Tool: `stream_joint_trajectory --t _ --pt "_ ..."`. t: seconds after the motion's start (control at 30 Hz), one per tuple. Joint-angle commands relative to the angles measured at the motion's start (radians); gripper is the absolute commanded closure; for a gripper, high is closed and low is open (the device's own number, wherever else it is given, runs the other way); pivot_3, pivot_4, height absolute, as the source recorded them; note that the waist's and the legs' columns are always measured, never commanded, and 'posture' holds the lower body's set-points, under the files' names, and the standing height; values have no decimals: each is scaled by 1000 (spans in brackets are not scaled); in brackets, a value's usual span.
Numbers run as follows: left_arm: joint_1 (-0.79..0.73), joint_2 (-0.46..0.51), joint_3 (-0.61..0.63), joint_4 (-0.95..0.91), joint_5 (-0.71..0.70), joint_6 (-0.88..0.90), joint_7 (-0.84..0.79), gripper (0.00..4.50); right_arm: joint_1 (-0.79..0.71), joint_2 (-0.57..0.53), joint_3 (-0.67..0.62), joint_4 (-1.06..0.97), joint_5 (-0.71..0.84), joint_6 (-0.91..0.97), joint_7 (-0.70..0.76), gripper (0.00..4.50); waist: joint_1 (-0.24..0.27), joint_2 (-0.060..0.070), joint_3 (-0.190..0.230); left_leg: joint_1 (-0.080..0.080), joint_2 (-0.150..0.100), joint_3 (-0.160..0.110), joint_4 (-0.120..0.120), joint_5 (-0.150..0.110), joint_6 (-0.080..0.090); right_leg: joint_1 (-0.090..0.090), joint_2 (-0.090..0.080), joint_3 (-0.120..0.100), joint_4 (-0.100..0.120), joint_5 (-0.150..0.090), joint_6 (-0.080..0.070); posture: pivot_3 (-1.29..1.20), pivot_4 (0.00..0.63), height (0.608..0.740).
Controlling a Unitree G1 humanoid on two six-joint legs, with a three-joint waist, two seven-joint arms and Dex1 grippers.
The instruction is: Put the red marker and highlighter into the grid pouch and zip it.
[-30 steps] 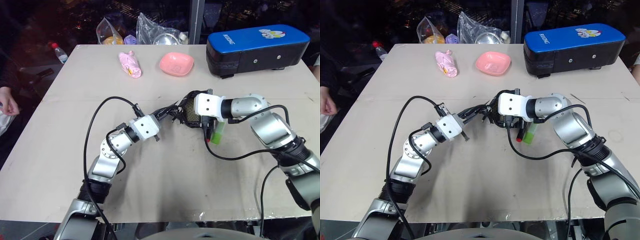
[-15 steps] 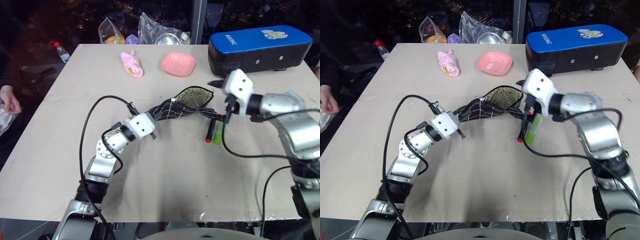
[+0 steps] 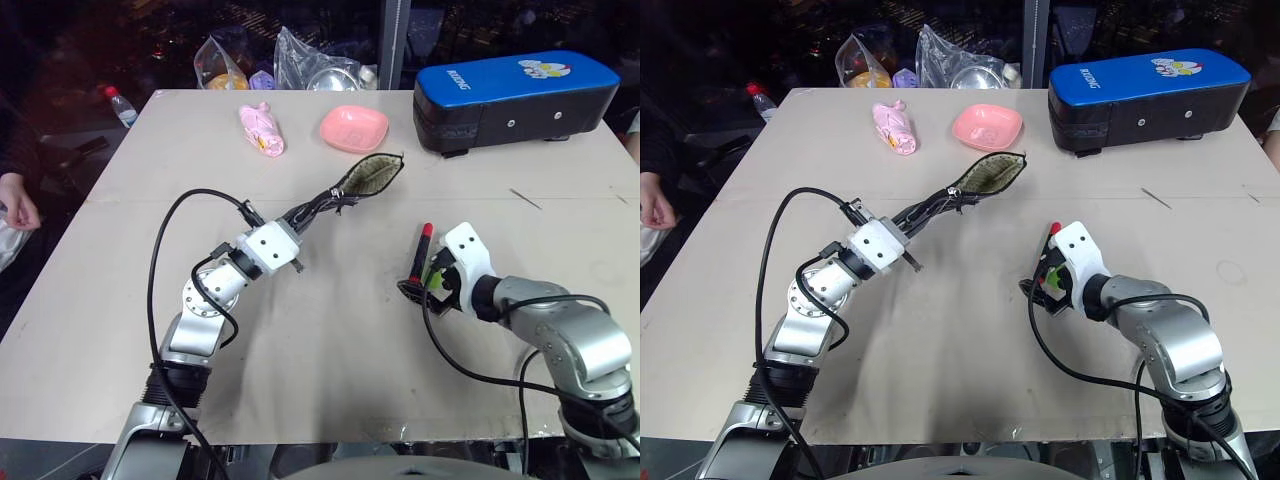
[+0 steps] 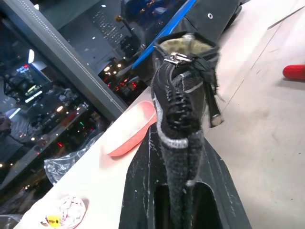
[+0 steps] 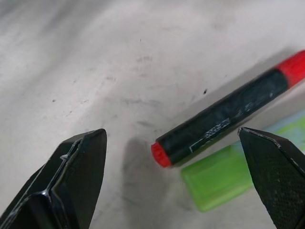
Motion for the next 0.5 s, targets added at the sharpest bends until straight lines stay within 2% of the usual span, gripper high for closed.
stream_joint_trajectory --t 0.03,0.23,0.33,0.37,0.43,0.5 --pt "-8 6 22 -47 -3 -20 20 4500 -11 32 2 11 -10 -8 -50 38 0 0 0 0 0 0 0 0 0 0 0 0 0 0 0 0 150 726" --pt "-14 8 19 -39 1 -19 29 4500 -30 64 19 80 -34 -26 -110 38 0 0 0 1 0 0 0 0 0 2 1 0 0 0 0 0 150 726" --pt "-15 9 18 -37 2 -20 32 4500 -30 77 29 103 -45 -24 -138 848 0 -1 0 2 0 0 0 0 0 2 1 0 0 0 0 0 150 726" --pt "-14 8 17 -37 3 -20 32 4500 -28 77 36 107 -46 -27 -142 1373 0 -1 -1 2 0 0 0 0 0 2 1 0 0 0 0 0 150 726" --pt "-14 7 15 -36 4 -20 33 4500 -26 68 55 107 -48 -25 -143 2099 -1 -1 -1 2 0 0 0 0 0 2 1 0 0 0 0 0 150 726" --pt "-14 5 13 -36 5 -21 34 4500 -23 63 66 106 -48 -24 -146 3176 -1 -1 -1 3 0 0 0 0 0 3 2 0 0 0 0 0 150 726"
